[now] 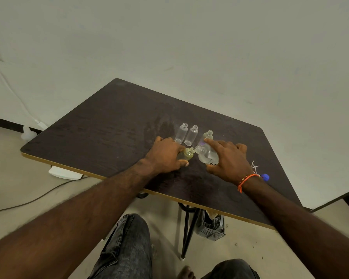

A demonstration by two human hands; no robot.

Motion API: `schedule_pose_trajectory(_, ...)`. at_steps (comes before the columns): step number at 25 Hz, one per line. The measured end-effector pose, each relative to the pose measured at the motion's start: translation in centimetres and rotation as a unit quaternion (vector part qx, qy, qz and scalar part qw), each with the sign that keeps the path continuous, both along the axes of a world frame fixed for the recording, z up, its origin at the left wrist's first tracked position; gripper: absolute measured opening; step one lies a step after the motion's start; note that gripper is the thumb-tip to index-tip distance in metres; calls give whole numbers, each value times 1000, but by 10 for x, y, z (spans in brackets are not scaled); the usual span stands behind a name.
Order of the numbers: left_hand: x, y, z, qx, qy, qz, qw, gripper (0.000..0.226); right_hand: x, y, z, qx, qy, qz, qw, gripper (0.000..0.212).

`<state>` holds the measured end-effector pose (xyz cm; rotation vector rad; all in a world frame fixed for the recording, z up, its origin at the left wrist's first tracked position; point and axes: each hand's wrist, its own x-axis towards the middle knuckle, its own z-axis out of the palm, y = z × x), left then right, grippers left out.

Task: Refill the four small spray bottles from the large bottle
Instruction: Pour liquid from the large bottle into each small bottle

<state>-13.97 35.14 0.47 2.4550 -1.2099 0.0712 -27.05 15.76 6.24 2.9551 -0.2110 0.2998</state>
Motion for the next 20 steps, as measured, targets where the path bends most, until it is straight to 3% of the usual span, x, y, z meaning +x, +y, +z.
schedule_pose_trajectory(6,2,2,-5,-16,0,-1,1000,48,-3,12,-6,62,-9,-9,998,79)
schedule_pose_trajectory(11,2,3,-7,-24,7,4,1000,46,-1,12,-2,127,-67,-22,989,75)
schedule_pose_trajectory(16,3,4,-10,-49,33,14,998,48,0,-6,-5,310,-157,-62,936,75)
schedule_pose_trajectory(20,4,8,-14,-80,63,22,995,46,-8,-13,-15,389,-205,-86,894,72)
